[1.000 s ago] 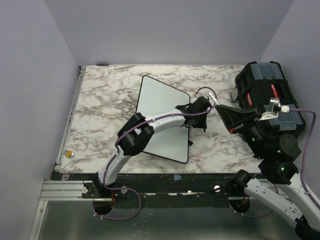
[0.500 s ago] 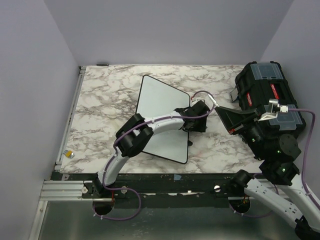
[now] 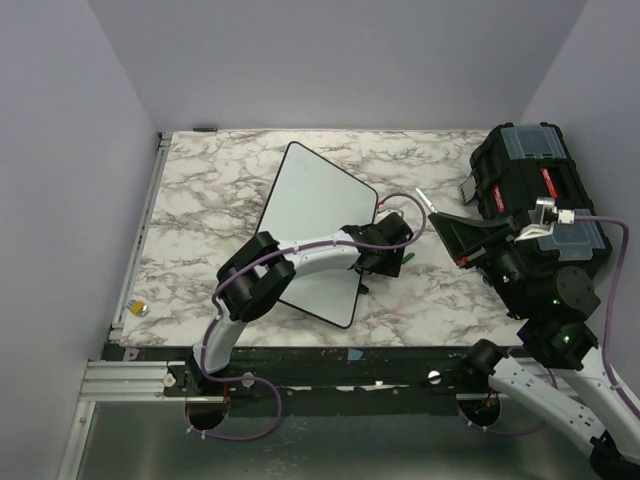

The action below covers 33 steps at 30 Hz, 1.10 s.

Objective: Write a sentence on the whiteboard
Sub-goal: Place the pen cap at the center of the board, then move the whiteboard to the center of the board.

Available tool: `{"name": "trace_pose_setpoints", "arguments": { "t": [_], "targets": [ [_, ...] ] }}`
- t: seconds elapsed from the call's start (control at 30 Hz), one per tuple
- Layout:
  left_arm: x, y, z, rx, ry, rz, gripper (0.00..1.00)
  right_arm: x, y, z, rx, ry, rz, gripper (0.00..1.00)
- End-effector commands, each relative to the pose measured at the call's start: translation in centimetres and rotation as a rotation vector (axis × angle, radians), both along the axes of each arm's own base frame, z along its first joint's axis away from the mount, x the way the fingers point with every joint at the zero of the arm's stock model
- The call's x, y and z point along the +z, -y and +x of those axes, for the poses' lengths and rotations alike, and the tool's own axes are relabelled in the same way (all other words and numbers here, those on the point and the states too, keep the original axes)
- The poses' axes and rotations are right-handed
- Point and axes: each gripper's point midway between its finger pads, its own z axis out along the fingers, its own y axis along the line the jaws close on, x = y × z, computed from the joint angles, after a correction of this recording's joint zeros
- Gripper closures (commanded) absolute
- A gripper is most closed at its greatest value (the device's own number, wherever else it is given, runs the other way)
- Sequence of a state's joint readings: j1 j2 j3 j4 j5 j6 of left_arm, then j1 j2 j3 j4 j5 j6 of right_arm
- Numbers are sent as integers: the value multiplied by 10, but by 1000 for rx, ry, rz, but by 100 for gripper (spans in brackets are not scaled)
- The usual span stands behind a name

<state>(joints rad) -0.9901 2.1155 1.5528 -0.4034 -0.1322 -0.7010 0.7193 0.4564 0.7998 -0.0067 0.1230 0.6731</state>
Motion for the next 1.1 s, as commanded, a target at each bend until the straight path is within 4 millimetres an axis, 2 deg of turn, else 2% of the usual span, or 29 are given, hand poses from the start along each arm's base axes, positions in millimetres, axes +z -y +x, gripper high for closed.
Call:
{"name": "trace_pose_setpoints", "arguments": {
  "t": [0.0, 0.37, 0.67, 0.83, 1.07],
  "targets": [
    [-16, -60, -1, -44, 44, 243, 33, -2, 0, 2, -10, -23, -3, 99],
    [-35, -115, 0, -113, 42, 284, 33, -6, -4, 5, -2, -35, -7, 99],
    [-32, -135, -4, -177, 80, 313, 32, -12, -7, 7, 5, -47, -11, 99],
    [-18, -140, -5, -184, 105, 258, 31, -13, -9, 8, 8, -49, -16, 99],
    [27, -134, -10, -215, 150, 157, 28, -15, -10, 11, 3, -51, -24, 99]
  ]
}}
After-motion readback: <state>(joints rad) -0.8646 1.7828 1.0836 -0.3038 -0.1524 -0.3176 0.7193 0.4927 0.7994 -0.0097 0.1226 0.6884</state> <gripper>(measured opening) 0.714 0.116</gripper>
